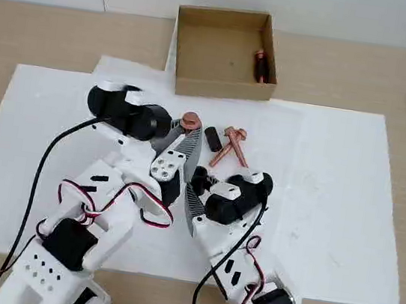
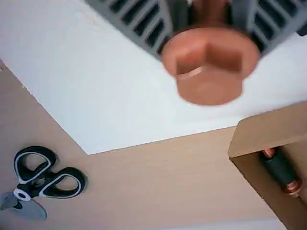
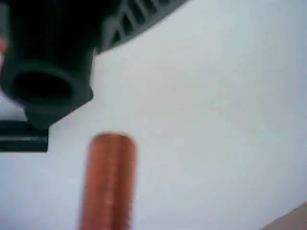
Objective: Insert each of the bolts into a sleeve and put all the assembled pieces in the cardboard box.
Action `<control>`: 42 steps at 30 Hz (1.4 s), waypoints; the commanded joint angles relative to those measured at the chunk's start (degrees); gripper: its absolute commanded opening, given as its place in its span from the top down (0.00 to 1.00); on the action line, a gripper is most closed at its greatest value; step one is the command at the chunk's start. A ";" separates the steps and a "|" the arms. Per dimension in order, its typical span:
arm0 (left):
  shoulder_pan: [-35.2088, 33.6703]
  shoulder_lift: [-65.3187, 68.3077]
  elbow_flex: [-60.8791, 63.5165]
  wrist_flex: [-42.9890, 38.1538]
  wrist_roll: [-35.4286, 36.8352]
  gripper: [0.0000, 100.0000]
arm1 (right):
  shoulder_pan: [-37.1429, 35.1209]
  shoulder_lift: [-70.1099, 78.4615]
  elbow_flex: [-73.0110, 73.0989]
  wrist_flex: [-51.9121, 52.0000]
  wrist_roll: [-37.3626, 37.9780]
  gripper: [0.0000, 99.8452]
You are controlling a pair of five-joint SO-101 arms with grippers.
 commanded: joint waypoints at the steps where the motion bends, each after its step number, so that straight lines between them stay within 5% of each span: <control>1: 0.09 -1.14 -0.48 -1.93 2.02 0.99 | -1.19 -0.66 0.44 -1.36 0.00 1.00; 42: 0.09 -1.14 2.24 -5.27 2.02 0.99 | -1.36 -0.66 0.44 -1.36 0.00 1.00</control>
